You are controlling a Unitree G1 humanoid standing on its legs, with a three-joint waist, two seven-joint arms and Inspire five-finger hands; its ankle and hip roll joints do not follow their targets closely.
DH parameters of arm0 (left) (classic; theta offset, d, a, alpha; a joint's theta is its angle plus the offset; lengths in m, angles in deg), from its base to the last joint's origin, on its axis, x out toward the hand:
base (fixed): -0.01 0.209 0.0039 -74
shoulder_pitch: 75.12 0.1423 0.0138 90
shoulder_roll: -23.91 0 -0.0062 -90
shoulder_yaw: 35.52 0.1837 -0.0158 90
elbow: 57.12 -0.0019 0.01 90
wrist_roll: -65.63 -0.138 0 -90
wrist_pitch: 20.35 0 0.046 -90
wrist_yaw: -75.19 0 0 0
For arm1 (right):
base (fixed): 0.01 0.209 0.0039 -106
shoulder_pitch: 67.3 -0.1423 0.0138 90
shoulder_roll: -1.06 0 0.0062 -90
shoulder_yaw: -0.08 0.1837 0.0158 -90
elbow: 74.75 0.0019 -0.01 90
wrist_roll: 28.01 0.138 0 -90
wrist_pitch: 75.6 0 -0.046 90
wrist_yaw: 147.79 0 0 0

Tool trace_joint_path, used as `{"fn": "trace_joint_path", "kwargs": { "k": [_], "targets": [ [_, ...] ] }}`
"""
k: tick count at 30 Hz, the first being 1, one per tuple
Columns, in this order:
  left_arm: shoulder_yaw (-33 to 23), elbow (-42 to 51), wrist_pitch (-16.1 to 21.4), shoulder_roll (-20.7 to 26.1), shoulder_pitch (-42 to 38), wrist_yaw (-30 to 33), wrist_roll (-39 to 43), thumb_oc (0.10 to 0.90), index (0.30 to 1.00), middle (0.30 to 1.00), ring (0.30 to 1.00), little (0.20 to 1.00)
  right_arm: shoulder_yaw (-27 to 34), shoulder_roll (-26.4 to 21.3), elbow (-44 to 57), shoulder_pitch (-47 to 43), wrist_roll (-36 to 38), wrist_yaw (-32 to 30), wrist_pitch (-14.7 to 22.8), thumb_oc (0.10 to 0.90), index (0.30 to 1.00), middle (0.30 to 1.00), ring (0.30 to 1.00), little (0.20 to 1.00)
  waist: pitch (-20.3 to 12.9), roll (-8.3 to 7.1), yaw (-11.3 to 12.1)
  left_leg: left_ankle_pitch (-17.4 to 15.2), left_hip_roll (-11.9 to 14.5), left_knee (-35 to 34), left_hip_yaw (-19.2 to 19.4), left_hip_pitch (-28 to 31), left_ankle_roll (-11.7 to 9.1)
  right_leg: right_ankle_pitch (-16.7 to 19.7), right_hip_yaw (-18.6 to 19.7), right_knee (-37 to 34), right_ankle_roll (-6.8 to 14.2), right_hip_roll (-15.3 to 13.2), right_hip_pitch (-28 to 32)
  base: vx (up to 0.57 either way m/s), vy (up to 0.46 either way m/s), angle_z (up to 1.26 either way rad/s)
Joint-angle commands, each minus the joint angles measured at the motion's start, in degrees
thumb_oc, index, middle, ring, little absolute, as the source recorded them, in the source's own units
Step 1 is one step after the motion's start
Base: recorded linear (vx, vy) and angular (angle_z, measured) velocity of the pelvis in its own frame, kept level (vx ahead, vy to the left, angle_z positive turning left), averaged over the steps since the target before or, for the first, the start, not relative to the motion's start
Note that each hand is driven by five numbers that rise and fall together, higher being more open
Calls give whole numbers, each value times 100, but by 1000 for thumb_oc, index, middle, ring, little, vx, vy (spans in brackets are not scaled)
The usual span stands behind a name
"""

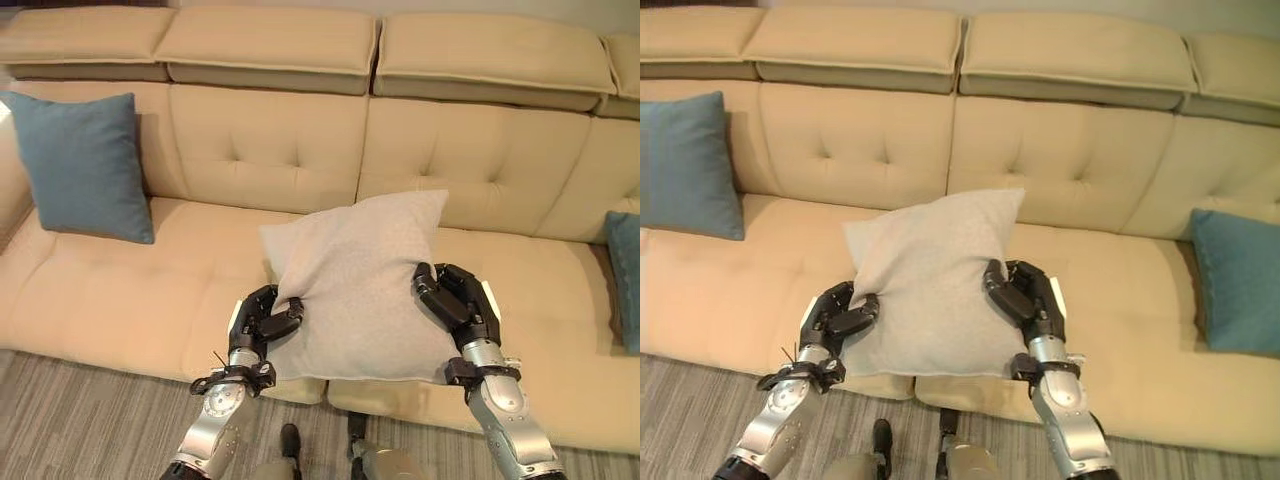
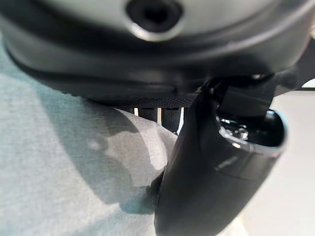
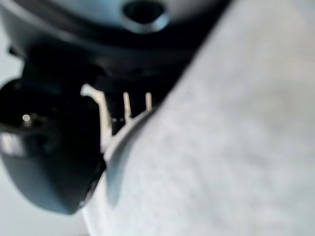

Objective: Pick up all the scattered cushions and arrange them neatly on the sofa.

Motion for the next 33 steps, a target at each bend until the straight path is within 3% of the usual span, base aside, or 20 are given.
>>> {"fn": "trace_joint_path", "kwargs": {
  "k": [1,6,7,8,15,23,28,30,32,33],
  "targets": [
    [335,1120,722,-182,-532,-614,-237,400,300,300,300,300,-265,272,951,-597,304,358,831,400,300,300,300,300,-534,-258,17,-1067,59,459,221,-149,61,-613,144,143,467,-168,237,144,22,-3],
    [351,1176,671,-173,-519,-539,-266,400,300,300,300,300,-209,289,919,-527,329,254,821,400,300,300,300,300,-570,-178,53,-333,397,-507,-137,-280,-90,-828,242,216,463,-97,349,136,45,-2],
    [351,1175,671,-173,-519,-539,-266,400,300,300,300,300,-209,289,920,-526,329,253,821,400,300,300,300,300,-568,-180,50,-327,395,-516,-140,-274,-91,-833,240,220,463,-99,350,231,161,-17],
    [399,1154,676,-160,-433,-589,-277,400,300,300,300,300,-189,296,916,-435,299,295,817,400,300,300,300,300,-684,-42,2,-322,399,-922,-230,-2,-124,-888,341,222,482,-87,462,195,141,-24],
    [362,1240,645,-14,-337,-587,-338,400,300,300,300,300,-205,380,968,-314,276,343,751,400,300,300,300,300,-768,-27,-33,-412,233,-1092,-21,392,-17,-868,572,253,559,-244,612,177,144,-31],
    [158,1267,747,94,-609,-313,-582,400,300,300,300,300,-141,454,1025,-465,-25,164,766,400,300,300,300,300,-760,-30,-68,-494,134,-1223,208,333,125,-780,736,240,689,-380,364,54,78,-1],
    [69,1241,1031,121,-1649,259,-974,400,300,300,300,300,-215,427,988,-1402,-572,-338,930,400,300,300,300,300,-674,37,-100,-420,106,-1342,282,-88,177,-598,850,165,753,-409,-192,-56,37,-17],
    [97,1184,1259,122,-2500,680,-1191,400,300,300,300,300,-301,348,878,-2204,-1043,-755,1024,400,300,300,300,300,-671,72,-71,-340,96,-1396,278,-374,189,-514,855,139,770,-407,-503,-78,19,-17],
    [96,1169,1266,120,-2526,685,-1194,400,300,300,300,300,-301,347,863,-2230,-1049,-764,1029,400,300,300,300,300,-673,76,-72,-337,97,-1394,276,-396,189,-513,854,146,770,-407,-527,-36,7,-7],
    [161,1042,1391,130,-3096,967,-1342,400,300,300,300,300,-346,239,736,-2749,-1359,-1070,1062,400,300,300,300,300,-672,90,-61,-302,89,-1397,260,-541,174,-485,824,161,777,-416,-665,-31,3,-3]
  ]
}}
